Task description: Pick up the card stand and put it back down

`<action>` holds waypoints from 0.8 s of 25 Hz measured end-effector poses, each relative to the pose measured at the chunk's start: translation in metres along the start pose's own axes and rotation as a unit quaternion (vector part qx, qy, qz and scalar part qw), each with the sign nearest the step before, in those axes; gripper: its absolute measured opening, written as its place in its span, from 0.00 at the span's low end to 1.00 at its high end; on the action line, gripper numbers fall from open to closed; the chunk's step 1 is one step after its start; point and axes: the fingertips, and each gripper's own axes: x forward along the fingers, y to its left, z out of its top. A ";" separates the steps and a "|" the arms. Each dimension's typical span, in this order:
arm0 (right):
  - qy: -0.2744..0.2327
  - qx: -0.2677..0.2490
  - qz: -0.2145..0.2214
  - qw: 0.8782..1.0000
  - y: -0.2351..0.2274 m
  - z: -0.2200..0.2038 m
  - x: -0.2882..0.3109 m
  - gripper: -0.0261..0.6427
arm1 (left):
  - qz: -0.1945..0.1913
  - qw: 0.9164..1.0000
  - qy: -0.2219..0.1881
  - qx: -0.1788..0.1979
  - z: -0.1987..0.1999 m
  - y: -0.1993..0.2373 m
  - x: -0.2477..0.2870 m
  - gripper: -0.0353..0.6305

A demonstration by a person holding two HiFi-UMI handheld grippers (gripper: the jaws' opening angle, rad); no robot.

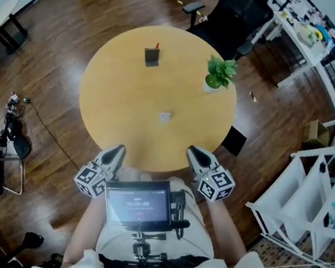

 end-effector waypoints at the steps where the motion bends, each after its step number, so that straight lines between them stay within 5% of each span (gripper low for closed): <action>1: -0.002 -0.001 -0.001 1.000 -0.001 0.002 0.000 0.11 | 0.000 1.000 -0.001 -0.001 -0.001 0.001 0.000 0.05; 9: 0.010 -0.005 -0.003 1.000 -0.014 0.008 0.005 0.11 | 0.001 1.000 -0.002 -0.008 0.000 0.006 0.012 0.05; 20: 0.048 -0.020 0.045 0.998 -0.065 0.023 0.023 0.11 | 0.041 0.999 0.009 -0.017 0.003 -0.005 0.063 0.05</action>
